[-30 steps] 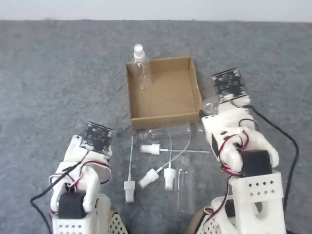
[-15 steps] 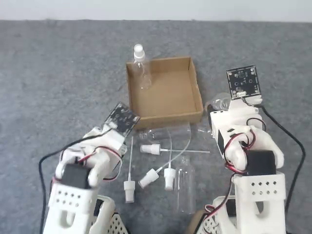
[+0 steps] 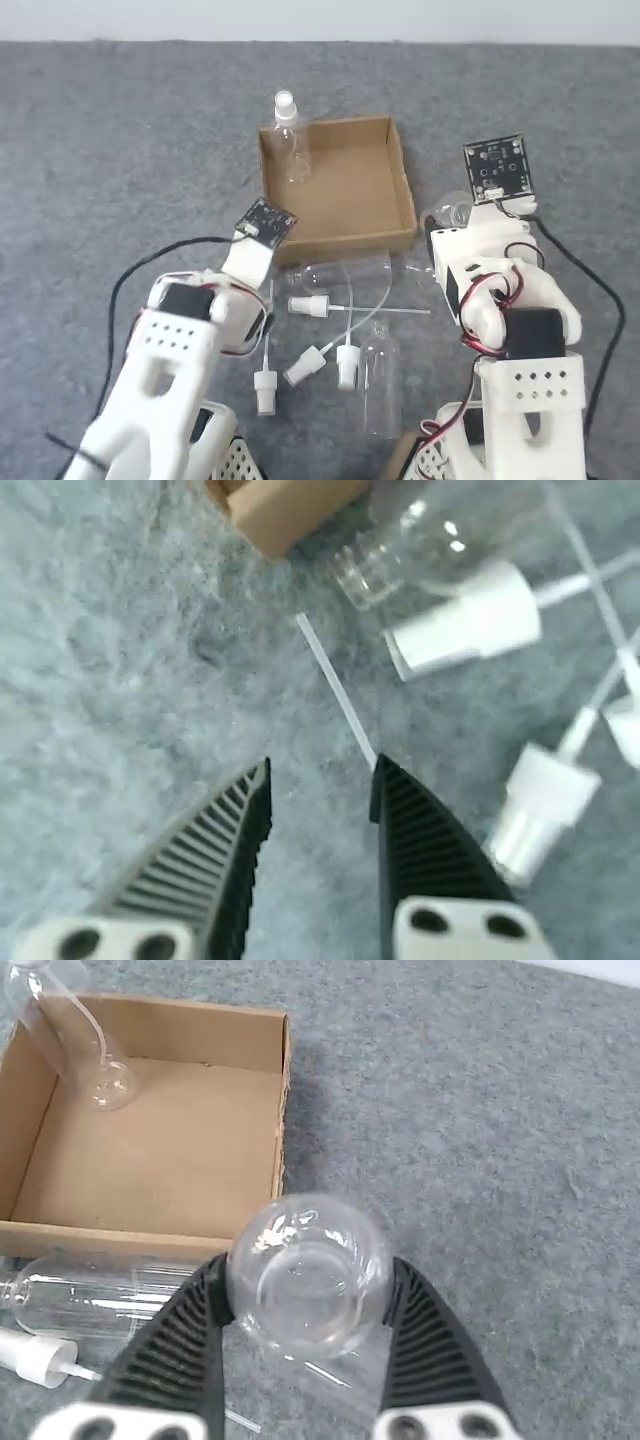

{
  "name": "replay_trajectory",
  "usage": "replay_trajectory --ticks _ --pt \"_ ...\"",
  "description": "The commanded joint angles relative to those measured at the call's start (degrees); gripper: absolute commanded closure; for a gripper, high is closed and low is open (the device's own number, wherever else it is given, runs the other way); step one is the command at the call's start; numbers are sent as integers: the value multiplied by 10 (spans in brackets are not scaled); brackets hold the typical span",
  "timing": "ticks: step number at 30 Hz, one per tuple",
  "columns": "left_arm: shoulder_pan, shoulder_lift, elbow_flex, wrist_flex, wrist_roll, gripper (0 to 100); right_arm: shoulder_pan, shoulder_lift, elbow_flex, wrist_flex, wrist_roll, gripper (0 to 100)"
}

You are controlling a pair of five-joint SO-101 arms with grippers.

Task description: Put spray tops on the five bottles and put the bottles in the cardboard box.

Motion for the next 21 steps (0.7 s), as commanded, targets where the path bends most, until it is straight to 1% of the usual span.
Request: replay_trajectory --ticks 1,7,14,16,20,21 --pt "2 79 -32 -73 48 848 7 -20 -4 -15 -7 992" --pt "2 138 -33 -121 84 848 7 -20 -4 -15 -7 992" --pt "-8 209 -35 -165 88 849 7 -20 -4 -15 -5 992" --pt "-33 217 -51 -150 87 850 7 -20 -4 -15 -5 992" --pt "-135 215 -80 -126 76 875 7 -20 -4 -15 -6 992" --pt "-160 215 -85 -120 58 880 7 -20 -4 -15 -6 992"
